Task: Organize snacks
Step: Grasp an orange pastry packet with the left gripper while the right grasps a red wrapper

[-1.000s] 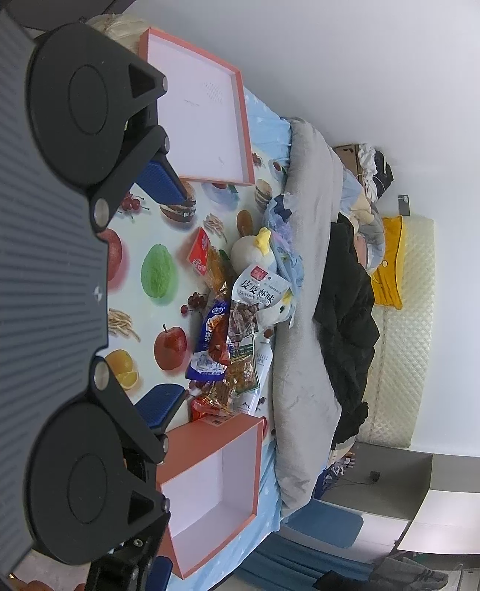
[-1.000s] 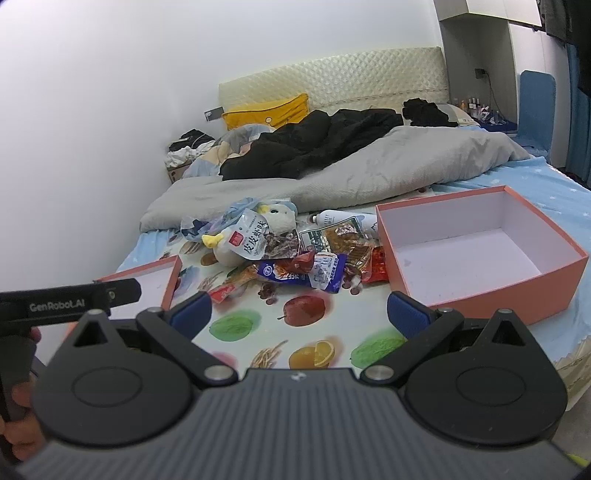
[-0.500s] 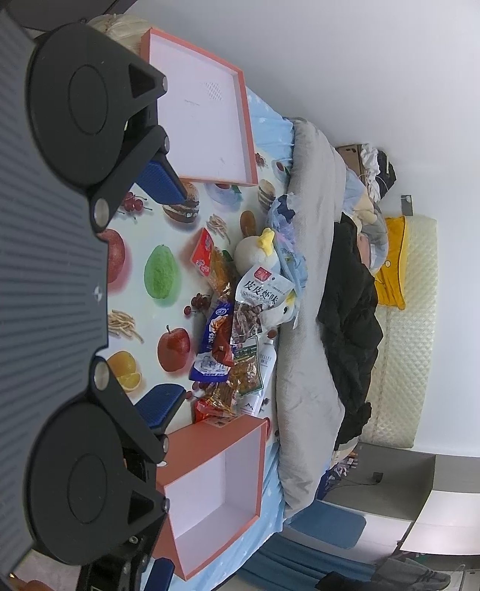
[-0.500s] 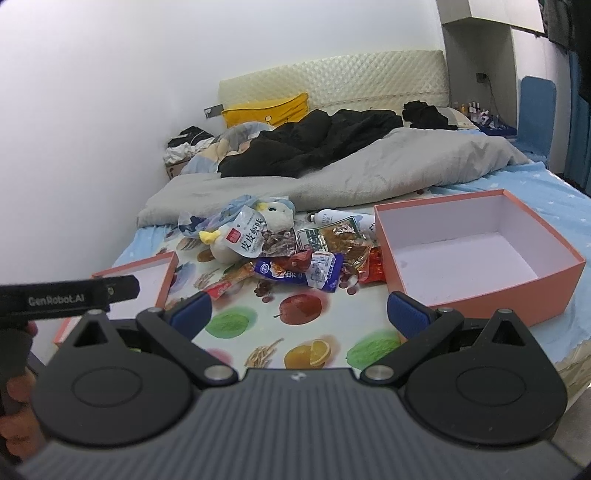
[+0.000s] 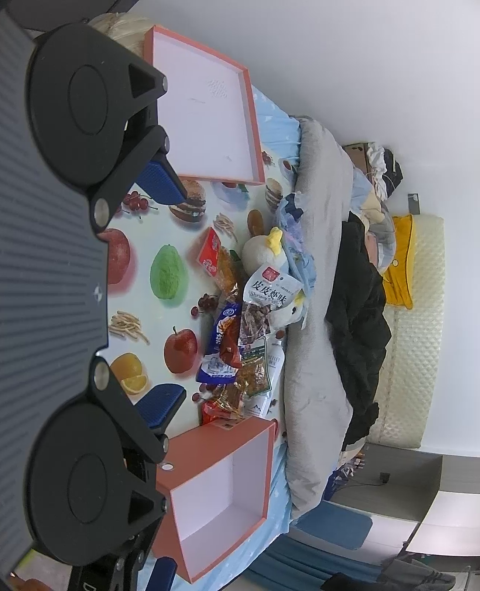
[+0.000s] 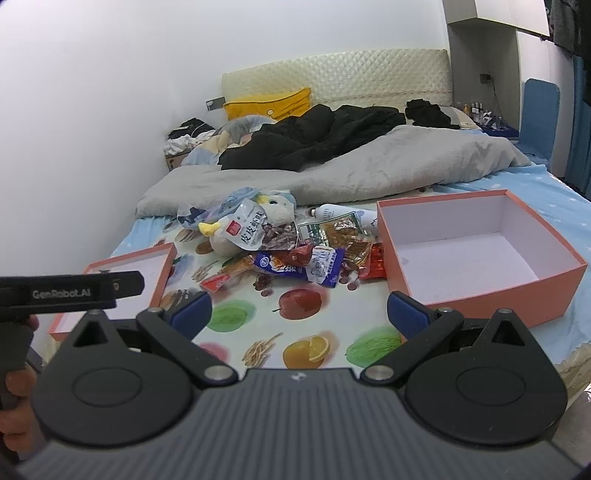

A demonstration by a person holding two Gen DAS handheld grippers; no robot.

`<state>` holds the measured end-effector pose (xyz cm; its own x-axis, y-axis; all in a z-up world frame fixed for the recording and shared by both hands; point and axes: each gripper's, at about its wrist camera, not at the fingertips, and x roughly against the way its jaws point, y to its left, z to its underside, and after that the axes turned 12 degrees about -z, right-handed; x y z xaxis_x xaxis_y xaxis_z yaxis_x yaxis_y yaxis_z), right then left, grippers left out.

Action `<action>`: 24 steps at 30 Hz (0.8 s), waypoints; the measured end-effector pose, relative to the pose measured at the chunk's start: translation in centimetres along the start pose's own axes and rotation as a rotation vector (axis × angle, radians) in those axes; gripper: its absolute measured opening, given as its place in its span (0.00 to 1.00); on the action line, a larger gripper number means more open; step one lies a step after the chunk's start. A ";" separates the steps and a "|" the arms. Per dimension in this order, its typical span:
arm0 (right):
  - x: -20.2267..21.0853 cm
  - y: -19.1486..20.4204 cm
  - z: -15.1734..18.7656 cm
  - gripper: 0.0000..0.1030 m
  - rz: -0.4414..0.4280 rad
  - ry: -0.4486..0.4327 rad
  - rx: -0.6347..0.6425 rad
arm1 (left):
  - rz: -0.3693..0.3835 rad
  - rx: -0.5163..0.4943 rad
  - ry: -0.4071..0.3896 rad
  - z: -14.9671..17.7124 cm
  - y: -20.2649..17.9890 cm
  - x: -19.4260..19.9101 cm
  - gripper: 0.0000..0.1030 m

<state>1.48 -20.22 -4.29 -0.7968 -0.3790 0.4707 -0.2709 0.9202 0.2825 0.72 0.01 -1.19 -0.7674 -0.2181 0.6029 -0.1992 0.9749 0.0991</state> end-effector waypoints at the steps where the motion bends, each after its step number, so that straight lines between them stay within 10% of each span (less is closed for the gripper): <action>1: -0.1 0.0 0.0 1.00 -0.002 0.003 -0.002 | 0.000 0.000 0.002 0.1 0.1 -0.1 1.00; 24: -7.2 -0.5 -0.1 0.95 -0.035 0.072 0.099 | 0.048 -0.012 0.099 -0.4 -0.1 -10.8 1.00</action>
<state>7.37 -18.01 -7.76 -0.7461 -0.4137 0.5217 -0.3526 0.9101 0.2175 9.33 2.27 -7.39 -0.7117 -0.1661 0.6826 -0.1558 0.9848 0.0772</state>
